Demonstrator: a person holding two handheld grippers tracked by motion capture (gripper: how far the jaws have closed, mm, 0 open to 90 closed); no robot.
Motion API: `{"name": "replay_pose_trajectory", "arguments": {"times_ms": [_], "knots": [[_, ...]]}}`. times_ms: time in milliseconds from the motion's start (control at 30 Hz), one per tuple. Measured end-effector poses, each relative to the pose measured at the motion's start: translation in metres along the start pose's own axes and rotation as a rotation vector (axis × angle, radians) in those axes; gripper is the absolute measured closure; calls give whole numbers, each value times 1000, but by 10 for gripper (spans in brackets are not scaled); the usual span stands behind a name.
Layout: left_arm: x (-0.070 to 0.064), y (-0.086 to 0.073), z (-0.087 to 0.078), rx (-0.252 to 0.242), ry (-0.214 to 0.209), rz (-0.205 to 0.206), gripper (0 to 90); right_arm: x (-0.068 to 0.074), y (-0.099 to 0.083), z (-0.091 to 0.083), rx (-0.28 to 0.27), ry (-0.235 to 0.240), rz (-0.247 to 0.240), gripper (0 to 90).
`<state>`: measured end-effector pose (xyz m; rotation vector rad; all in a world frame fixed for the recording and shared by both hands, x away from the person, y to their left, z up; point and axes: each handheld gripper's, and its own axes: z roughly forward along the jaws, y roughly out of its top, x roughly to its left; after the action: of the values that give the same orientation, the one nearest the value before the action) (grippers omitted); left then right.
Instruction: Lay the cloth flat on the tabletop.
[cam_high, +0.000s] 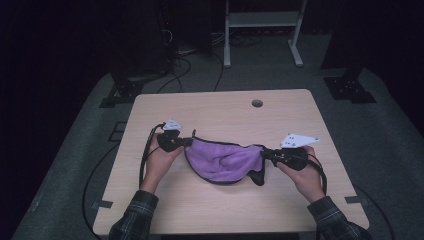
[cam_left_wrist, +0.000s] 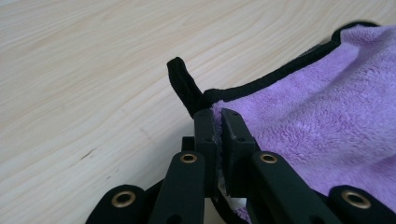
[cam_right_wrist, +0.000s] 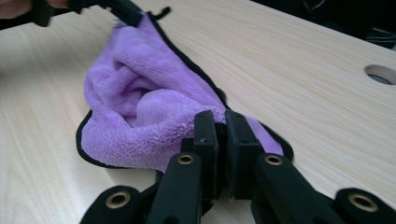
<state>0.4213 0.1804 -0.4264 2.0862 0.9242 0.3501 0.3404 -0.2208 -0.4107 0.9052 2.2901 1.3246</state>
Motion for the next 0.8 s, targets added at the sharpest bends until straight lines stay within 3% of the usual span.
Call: {"name": "replay_pose_trajectory", "arguments": {"times_ms": [300,467,500,533,700,800], "knots": [[10,-11,-25,-26,42,-50,859,-16,-3,-15,-22,-78,33,837],[16,-20,-43,-33,84,-79,860,-26,-4,-29,-44,-154,46,839],[18,-22,-47,-39,76,-89,860,-27,-4,-32,-51,-168,53,840],[18,-24,-49,-54,61,-109,860,-29,-4,-34,-59,-172,53,840],[11,-30,-57,-45,60,-92,860,-27,-6,-36,-51,-168,46,840],[4,-36,-60,-25,58,-86,860,-22,-10,-35,-38,-139,45,839]]}}
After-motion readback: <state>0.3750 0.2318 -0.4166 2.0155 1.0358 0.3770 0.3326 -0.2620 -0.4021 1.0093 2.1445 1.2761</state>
